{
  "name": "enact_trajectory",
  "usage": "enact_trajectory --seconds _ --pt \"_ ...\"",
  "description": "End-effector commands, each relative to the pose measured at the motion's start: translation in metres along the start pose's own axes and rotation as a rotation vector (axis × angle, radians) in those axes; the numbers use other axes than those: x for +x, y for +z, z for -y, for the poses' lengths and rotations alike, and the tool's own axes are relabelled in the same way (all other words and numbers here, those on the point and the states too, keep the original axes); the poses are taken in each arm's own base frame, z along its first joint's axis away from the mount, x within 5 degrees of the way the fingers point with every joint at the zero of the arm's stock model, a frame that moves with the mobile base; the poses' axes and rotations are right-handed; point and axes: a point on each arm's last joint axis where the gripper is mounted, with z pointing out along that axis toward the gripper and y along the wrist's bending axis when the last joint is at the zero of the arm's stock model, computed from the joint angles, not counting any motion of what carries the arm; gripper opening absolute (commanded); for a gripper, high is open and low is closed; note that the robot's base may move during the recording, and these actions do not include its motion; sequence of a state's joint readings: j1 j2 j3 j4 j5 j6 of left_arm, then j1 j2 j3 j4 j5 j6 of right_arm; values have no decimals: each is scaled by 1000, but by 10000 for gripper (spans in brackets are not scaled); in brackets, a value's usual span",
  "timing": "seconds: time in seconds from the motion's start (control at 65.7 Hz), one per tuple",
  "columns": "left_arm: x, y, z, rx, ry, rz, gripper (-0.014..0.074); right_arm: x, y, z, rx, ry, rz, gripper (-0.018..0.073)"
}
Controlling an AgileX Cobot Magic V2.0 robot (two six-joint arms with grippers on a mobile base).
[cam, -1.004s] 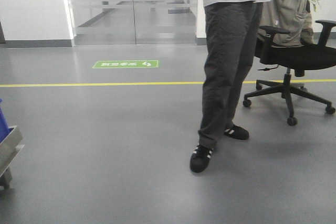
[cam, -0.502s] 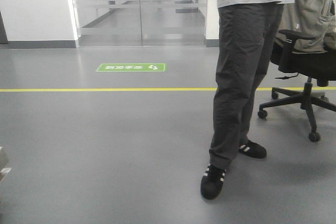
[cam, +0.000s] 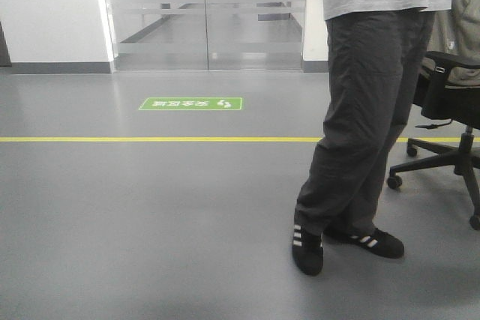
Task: Fetch blue bin and place on conveyor start
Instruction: 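Hold the teal bin in both grippers while driving away from the rack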
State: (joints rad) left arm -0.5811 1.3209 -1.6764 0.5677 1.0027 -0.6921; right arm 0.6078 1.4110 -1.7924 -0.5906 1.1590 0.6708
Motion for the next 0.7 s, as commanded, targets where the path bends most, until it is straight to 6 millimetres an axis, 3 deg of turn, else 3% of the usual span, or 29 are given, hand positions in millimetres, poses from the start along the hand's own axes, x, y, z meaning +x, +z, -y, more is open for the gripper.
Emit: enact_trajectory --seconds 0.0,0.685 --pt "-7 -6 4 49 1 61 -111 -4 -4 1 -3 -6 24 -163" --pt "-7 -6 4 49 1 61 -111 -3 -4 1 1 -6 19 -163"
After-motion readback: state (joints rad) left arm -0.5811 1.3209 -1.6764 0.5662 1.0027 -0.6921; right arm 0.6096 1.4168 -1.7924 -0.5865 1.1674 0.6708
